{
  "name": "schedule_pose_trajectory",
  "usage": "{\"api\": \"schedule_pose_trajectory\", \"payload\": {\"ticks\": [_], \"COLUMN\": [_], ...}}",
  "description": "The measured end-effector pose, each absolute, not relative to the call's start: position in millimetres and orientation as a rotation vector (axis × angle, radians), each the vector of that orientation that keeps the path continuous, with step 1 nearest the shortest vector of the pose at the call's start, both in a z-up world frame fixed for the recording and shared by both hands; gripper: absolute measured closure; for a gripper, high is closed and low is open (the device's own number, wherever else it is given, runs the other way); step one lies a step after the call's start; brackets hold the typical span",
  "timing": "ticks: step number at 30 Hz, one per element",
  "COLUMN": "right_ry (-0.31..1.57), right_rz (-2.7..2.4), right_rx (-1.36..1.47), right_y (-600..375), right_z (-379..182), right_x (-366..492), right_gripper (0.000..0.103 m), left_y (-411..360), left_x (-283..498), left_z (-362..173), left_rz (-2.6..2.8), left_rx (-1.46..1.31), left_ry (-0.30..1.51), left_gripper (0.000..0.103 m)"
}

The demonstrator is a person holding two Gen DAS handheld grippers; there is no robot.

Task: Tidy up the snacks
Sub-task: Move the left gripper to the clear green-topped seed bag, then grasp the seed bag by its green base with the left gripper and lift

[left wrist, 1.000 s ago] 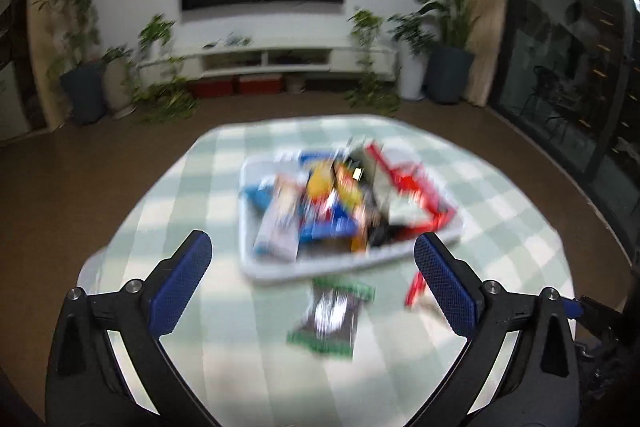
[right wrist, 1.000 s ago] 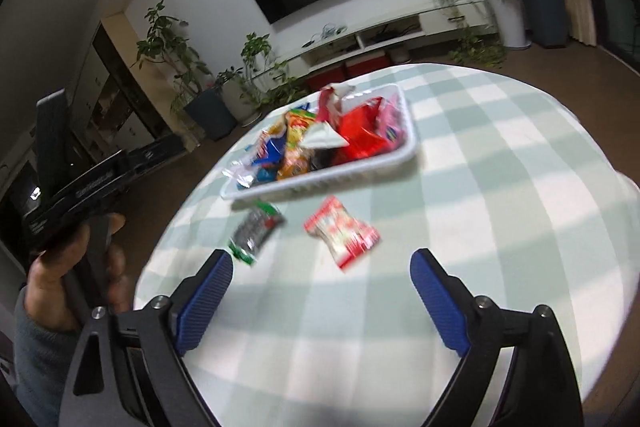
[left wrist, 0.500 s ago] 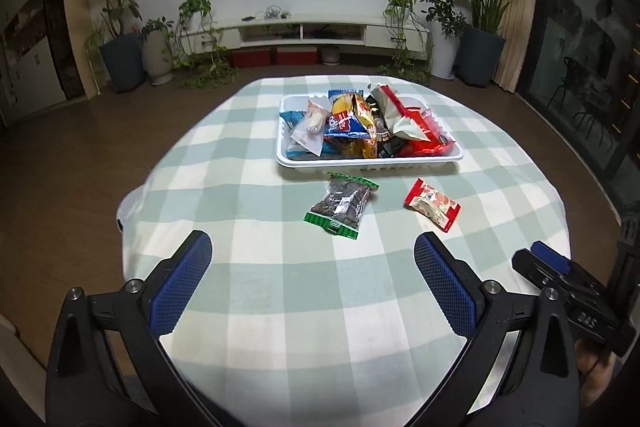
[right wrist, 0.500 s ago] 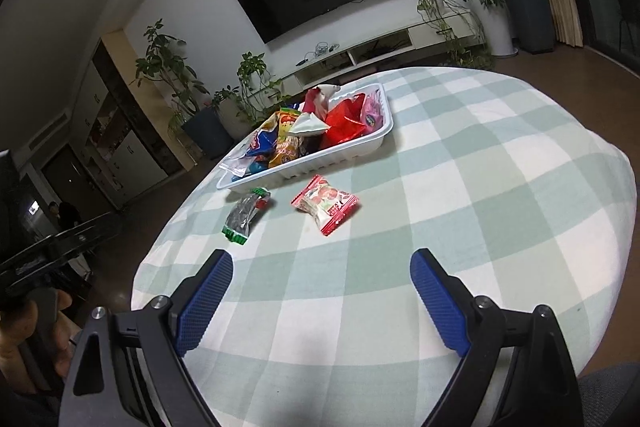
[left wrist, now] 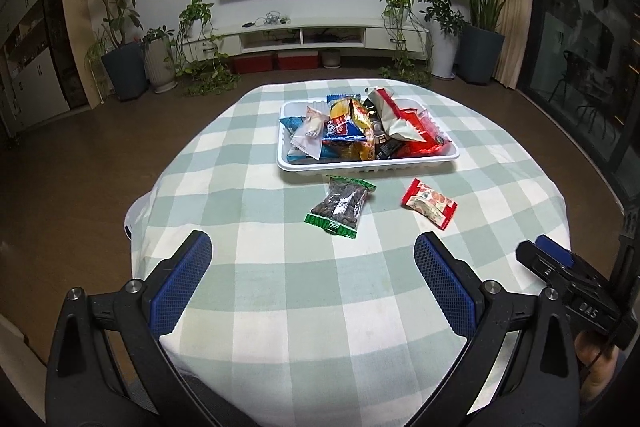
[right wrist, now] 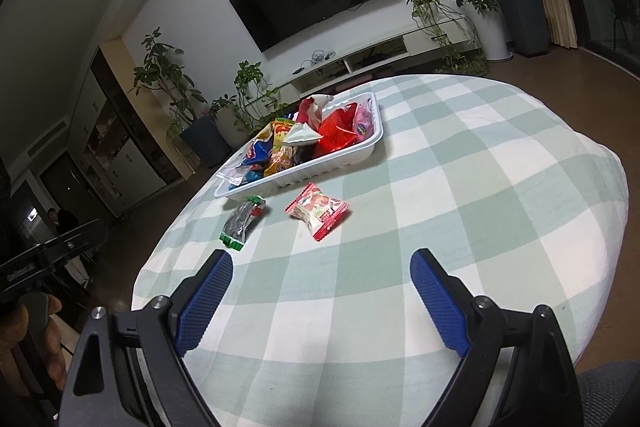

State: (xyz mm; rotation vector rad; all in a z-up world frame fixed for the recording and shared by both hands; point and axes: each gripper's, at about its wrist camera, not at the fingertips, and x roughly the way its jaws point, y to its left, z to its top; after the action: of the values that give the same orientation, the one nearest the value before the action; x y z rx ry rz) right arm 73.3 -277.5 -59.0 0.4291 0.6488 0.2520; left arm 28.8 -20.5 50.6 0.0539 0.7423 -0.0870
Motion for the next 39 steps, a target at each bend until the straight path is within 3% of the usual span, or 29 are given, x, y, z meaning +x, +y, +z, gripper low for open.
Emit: {"api": "schedule_pose_trajectory", "payload": {"ticks": [22, 24, 26, 35, 39], "right_ry": [0.713, 0.719, 0.722, 0.732, 0.723], "right_rz": [0.293, 0.295, 0.298, 0.300, 0.292], "right_rx": [0.474, 0.477, 0.480, 0.476, 0.459], "right_y": [-276.2, -276.2, -275.9, -274.6, -273.7], "right_z": [-74.2, -75.3, -76.1, -77.7, -76.0], "right_x": [87.2, 88.2, 88.3, 87.4, 86.4], "right_gripper": [0.011, 0.011, 0.011, 0.011, 0.011], "left_y": [-44.6, -47.7, -49.7, -56.8, -56.3], "left_x": [194.3, 207.3, 218.3, 232.9, 234.0], "left_z": [-55.4, -65.4, -74.7, -85.8, -87.7], "left_rz": [-0.170, -0.170, -0.189, -0.287, -0.300], "left_rx": [0.237, 0.255, 0.261, 0.248, 0.237], "left_ry": [1.052, 1.072, 1.093, 1.113, 1.101], "left_gripper": [0.001, 0.006, 0.020, 0.064, 0.072]}}
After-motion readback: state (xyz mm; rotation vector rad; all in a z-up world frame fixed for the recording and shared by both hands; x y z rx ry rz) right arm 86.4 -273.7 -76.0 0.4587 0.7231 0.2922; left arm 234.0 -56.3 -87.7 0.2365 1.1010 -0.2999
